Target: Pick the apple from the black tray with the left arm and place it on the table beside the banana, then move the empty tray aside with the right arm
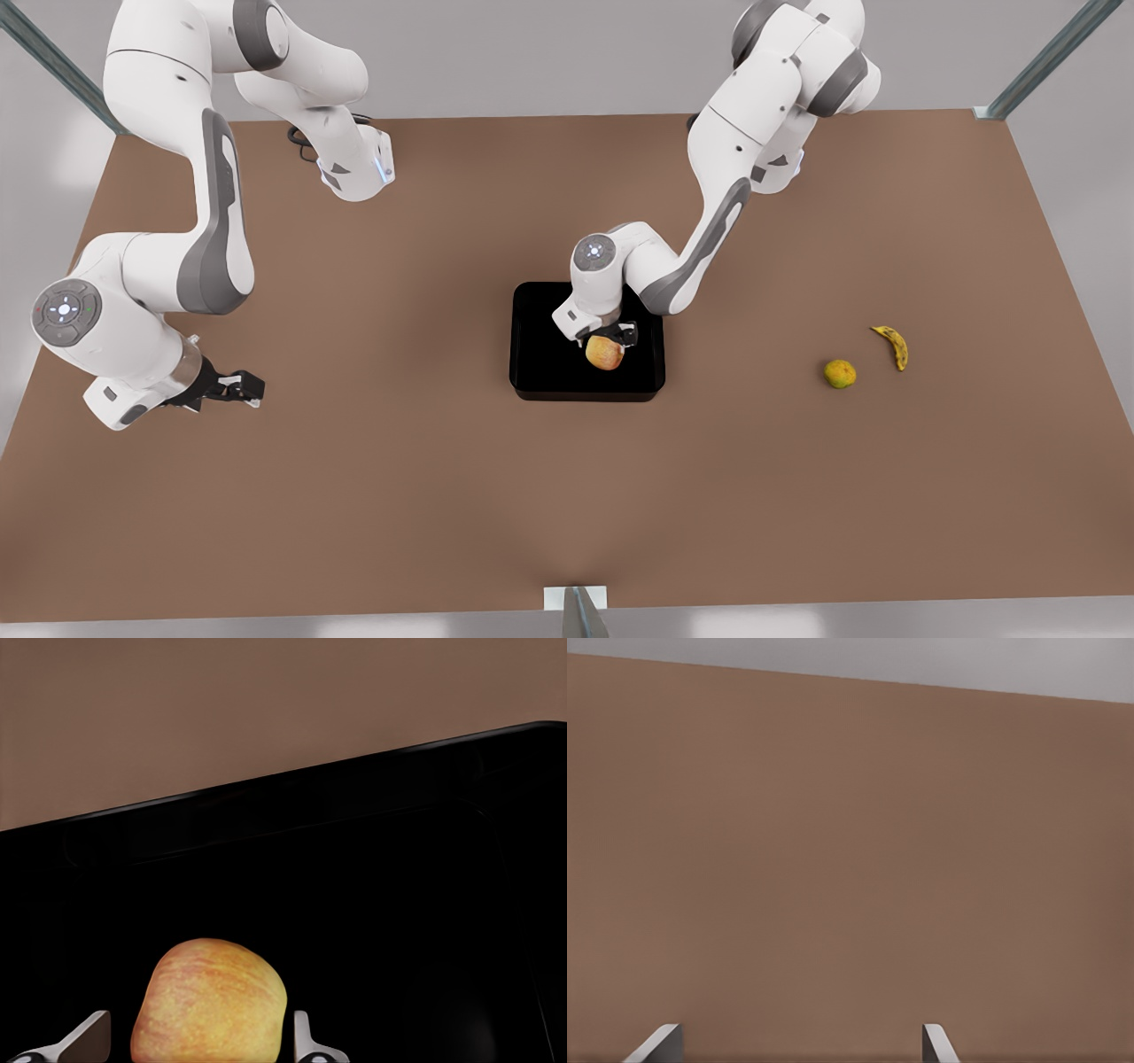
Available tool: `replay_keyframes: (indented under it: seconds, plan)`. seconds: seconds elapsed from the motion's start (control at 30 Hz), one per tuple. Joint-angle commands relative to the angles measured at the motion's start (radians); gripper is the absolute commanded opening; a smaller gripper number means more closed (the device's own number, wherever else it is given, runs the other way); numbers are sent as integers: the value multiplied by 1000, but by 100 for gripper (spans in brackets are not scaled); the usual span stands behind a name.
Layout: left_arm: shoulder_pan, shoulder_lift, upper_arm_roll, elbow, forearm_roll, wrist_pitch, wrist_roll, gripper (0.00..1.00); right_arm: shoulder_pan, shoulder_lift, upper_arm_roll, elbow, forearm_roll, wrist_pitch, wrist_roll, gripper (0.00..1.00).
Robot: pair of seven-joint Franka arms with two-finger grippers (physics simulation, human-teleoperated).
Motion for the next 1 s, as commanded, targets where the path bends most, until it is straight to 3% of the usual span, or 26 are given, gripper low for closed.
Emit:
replay_keyframes:
  seconds: [0.0, 0.83, 0.87, 0.9, 0.97]
  plan:
    - [0, 0, 0, -1, 15, 26, -84, 100, 1, 0, 0, 1, 1, -1, -2, 100]
    - [0, 102, 0, -13, 114, 56, -124, 100, -1, 1, -2, 1, 1, 1, -2, 100]
    - [0, 102, 0, -13, 114, 56, -133, 82, -1, 1, -2, 1, 1, 1, -2, 100]
    - [0, 100, 0, -12, 114, 56, -136, 77, -1, 1, -2, 1, 1, -1, -2, 100]
    - [0, 86, 0, -12, 114, 33, -136, 77, -1, 1, -2, 1, 1, -1, -2, 100]
